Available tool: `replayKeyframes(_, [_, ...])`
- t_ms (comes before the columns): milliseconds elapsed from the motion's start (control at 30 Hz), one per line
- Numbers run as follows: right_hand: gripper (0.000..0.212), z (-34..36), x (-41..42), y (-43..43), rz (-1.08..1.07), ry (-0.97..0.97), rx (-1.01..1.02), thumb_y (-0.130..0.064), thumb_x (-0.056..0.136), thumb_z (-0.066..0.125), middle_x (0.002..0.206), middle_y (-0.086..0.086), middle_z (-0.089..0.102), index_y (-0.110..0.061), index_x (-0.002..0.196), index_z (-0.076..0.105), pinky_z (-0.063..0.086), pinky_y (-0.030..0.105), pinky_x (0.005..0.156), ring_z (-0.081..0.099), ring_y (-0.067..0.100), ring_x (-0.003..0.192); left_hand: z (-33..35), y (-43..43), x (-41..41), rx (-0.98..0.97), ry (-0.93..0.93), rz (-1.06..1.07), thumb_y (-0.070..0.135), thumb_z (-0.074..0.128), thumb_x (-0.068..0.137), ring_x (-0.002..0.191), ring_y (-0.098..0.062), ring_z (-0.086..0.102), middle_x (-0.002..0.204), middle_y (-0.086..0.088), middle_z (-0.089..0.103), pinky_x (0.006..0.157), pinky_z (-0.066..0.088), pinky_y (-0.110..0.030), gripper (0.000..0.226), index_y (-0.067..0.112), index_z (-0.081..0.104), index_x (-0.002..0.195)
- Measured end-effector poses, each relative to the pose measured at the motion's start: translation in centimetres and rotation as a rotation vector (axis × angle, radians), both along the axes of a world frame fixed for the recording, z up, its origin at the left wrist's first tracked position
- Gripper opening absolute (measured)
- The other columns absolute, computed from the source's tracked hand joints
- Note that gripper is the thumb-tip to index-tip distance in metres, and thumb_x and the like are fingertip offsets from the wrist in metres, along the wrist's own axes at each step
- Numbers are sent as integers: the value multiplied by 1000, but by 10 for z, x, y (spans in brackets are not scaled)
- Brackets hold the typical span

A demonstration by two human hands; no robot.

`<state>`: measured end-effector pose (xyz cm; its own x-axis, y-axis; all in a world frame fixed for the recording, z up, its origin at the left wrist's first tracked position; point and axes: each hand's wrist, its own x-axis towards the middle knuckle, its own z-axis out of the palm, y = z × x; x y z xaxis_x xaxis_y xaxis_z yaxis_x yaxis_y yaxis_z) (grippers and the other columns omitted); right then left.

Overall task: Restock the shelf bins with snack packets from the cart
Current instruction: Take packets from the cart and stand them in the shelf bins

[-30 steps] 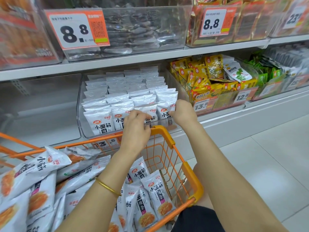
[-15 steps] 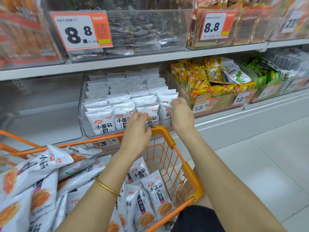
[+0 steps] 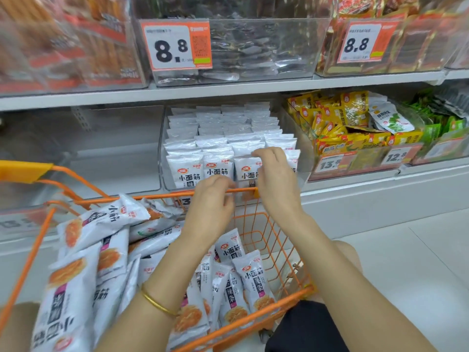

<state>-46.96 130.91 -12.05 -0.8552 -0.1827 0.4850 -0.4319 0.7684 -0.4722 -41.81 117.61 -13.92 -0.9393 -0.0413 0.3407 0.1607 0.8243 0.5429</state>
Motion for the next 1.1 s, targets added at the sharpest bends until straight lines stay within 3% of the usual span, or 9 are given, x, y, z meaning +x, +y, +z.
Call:
replayKeyframes(133, [36, -12, 25, -49, 323, -112, 15, 0, 89, 46, 121, 8, 55, -11, 121, 56, 48, 43, 83, 56, 27, 107, 3, -33, 40, -205, 27, 175, 1, 55, 76, 94, -28, 56, 98, -3, 67, 83, 41, -36, 24, 14, 69, 92])
replayKeyframes(267, [33, -36, 52, -85, 437, -175, -120, 3, 86, 46, 110, 7, 59, -9, 115, 58, 47, 39, 82, 57, 24, 101, 18, -68, 78, -325, 144, 387, 8, 50, 70, 85, -34, 56, 88, -6, 69, 75, 47, -43, 24, 13, 69, 82])
replayKeyframes(333, [32, -43, 62, -96, 450, -175, -162, 2, 87, 46, 110, 5, 58, -9, 115, 58, 47, 38, 81, 56, 22, 99, 29, -82, 92, -356, 177, 458, 9, 52, 71, 88, -36, 55, 92, -9, 67, 77, 46, -44, 24, 13, 69, 87])
replayKeyframes(467, [28, -47, 73, -110, 432, -178, -131, -3, 93, 43, 115, 5, 56, -10, 118, 55, 47, 41, 82, 55, 23, 101, 41, -115, 104, -473, -131, 597, 17, 61, 83, 114, -36, 41, 122, -14, 53, 91, 34, -42, 34, 12, 59, 116])
replayKeyframes(633, [29, -52, 88, -130, 375, -226, -119, -4, 92, 42, 114, 6, 56, -12, 117, 54, 46, 41, 82, 55, 26, 99, 17, -145, 113, -475, -360, 644, 30, 64, 85, 126, -35, 32, 134, -14, 40, 99, 31, -43, 51, 11, 44, 127])
replayKeyframes(900, [37, -56, 120, -165, 471, -250, -112, -1, 87, 46, 123, 4, 55, -14, 121, 52, 46, 37, 86, 55, 22, 105, 13, -165, 129, -605, -292, 760, 26, 62, 85, 123, -36, 35, 127, -14, 43, 98, 31, -43, 41, 11, 52, 122])
replayKeyframes(1033, [37, -59, 123, -177, 477, -269, -152, -2, 86, 47, 121, 3, 55, -14, 120, 53, 46, 39, 87, 55, 20, 104, 24, -178, 137, -502, -200, 773, 31, 56, 89, 125, -36, 34, 126, -16, 45, 98, 32, -47, 35, 13, 58, 119])
replayKeyframes(1100, [34, -57, 124, -185, 479, -302, -243, -3, 85, 48, 116, 1, 57, -12, 117, 54, 46, 36, 86, 55, 18, 100, 28, -184, 137, -415, -67, 750, 38, 53, 91, 118, -40, 40, 117, -20, 51, 94, 34, -49, 36, 10, 59, 113])
